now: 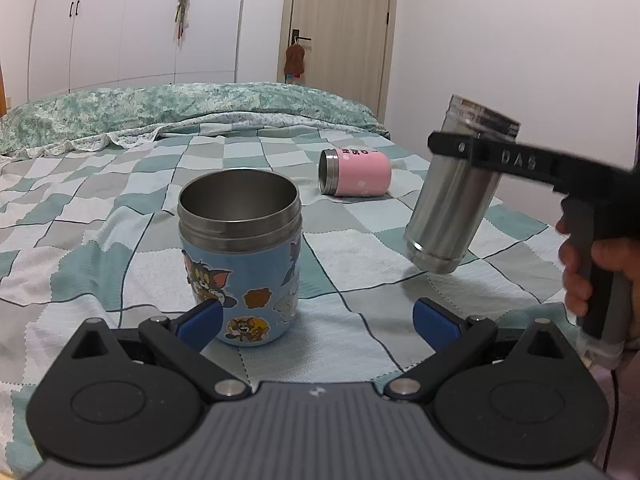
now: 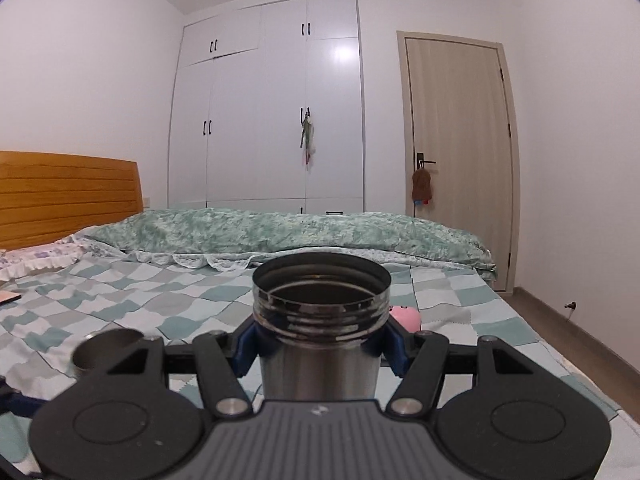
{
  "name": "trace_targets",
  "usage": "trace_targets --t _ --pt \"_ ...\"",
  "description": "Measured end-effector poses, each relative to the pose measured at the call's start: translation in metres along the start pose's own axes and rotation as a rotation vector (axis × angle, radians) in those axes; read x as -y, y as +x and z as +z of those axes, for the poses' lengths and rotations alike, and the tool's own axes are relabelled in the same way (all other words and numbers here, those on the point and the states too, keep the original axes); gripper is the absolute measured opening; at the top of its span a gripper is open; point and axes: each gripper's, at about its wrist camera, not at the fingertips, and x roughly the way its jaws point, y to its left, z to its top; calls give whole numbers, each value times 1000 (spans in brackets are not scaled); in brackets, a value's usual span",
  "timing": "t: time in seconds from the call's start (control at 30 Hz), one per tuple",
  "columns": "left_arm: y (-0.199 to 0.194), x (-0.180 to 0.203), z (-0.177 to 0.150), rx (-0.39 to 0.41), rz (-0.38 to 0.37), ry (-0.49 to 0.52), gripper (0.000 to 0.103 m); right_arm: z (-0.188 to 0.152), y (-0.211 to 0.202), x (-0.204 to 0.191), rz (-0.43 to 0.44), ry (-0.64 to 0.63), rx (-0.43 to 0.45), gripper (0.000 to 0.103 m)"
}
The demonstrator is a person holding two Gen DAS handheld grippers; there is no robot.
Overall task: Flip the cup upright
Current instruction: 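Lower the upright thermos onto the blanket beside the blue cup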
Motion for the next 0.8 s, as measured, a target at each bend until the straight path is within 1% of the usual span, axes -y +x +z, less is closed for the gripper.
trace_targets --t 0.1,0.2,0.3,0.33,0.47,0.63,0.67,0.7,0.77,0.8 --pt "6 -1 -1 -11 7 0 103 -15 4 1 13 -14 -2 61" --pt "10 -1 -2 -11 14 -3 103 -29 5 -6 8 -68 12 61" --pt "12 0 -3 -14 17 2 103 -43 7 -13 8 -106 1 61" --pt "13 1 -3 -15 18 5 103 -48 5 -13 9 -114 23 61" --pt "13 1 -4 -17 18 7 103 -50 4 -9 13 -92 28 61" --pt "12 1 -3 -11 20 6 103 -48 4 -10 16 -87 14 61" --pt "11 1 -3 -10 20 7 103 -47 4 -8 18 -81 9 64" --pt "10 2 -3 -9 19 8 103 -46 3 -8 13 -80 5 76" --pt "8 2 -3 -8 18 9 103 -43 0 -7 5 -73 13 94" --pt "7 2 -3 -8 21 9 103 -43 -2 -7 5 -73 20 95"
